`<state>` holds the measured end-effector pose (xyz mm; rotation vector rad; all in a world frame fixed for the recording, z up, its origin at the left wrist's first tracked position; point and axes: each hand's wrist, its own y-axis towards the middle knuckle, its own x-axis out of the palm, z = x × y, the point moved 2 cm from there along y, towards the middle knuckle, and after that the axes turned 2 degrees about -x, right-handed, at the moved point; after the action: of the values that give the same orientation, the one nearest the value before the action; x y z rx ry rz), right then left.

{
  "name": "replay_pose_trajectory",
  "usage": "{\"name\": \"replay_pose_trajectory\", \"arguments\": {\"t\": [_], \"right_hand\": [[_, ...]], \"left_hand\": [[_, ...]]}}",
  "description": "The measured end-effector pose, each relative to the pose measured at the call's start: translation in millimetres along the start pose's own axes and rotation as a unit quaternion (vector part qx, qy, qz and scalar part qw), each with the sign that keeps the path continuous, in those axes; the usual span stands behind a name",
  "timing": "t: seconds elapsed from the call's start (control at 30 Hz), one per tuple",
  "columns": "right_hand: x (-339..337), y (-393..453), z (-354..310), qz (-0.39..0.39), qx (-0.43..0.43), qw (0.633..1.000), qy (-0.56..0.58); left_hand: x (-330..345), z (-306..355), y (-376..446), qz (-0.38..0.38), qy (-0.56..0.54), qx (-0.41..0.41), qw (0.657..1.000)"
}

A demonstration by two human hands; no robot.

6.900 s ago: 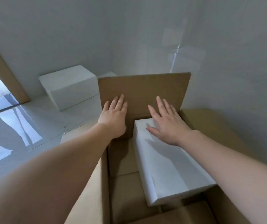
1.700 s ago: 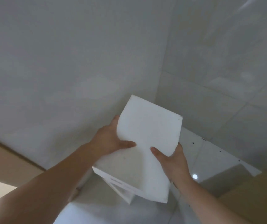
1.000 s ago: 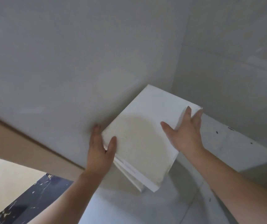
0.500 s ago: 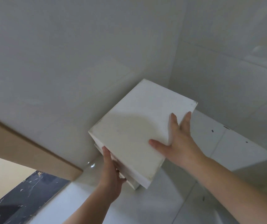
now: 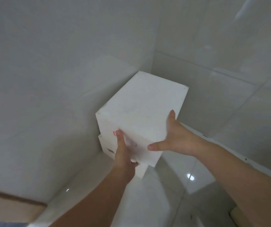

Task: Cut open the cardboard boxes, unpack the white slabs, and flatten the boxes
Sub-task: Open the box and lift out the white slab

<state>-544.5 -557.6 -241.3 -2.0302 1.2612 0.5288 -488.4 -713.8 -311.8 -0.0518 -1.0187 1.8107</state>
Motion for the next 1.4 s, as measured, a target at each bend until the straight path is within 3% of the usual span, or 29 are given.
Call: {"name": "replay_pose_trajectory", "arguments": {"t": [0.1, 0.33, 0.43, 0.53, 0.6, 0.7, 0.8, 0.9, 1.03, 1.13, 1.3, 1.4], "right_hand": [[-17, 21, 3, -0.001, 0.022, 1.0, -0.013], [-54, 64, 11, 0.096, 0.037, 0.994, -0.035], [-56, 73, 9, 0.098, 0.04, 0.993, -0.043], [-56, 70, 10, 0.091, 0.044, 0.995, -0.027], [-58, 66, 9, 0.08, 0.045, 0.995, -0.038], [-57, 60, 5, 0.077, 0.048, 0.993, -0.074], [-55, 53, -1, 0.09, 0.043, 0.984, -0.15], [-51, 49, 0, 0.106, 0.032, 0.971, -0.211], [-42, 50, 5, 0.114, 0.027, 0.979, -0.168], [-42, 51, 2, 0.113, 0.036, 0.975, -0.19], [-39, 50, 1, 0.115, 0.043, 0.97, -0.211], [-34, 50, 4, 0.127, 0.041, 0.964, -0.229]], "left_hand": [[18, 7, 22, -0.027, 0.026, 0.007, 0.999], [61, 14, 69, -0.086, -0.004, -0.002, 0.996], [73, 9, 82, -0.076, 0.023, 0.017, 0.997], [64, 2, 85, -0.033, 0.117, 0.049, 0.991], [52, -5, 77, -0.032, 0.222, 0.105, 0.969], [43, -26, 70, -0.039, 0.425, 0.151, 0.892], [56, -40, 80, 0.025, 0.533, 0.152, 0.832], [74, -41, 91, 0.096, 0.543, 0.134, 0.823], [83, -47, 98, 0.137, 0.571, 0.142, 0.796], [80, -47, 100, 0.14, 0.598, 0.161, 0.773], [75, -42, 103, 0.127, 0.576, 0.161, 0.791], [70, -41, 102, 0.119, 0.589, 0.162, 0.783]]}}
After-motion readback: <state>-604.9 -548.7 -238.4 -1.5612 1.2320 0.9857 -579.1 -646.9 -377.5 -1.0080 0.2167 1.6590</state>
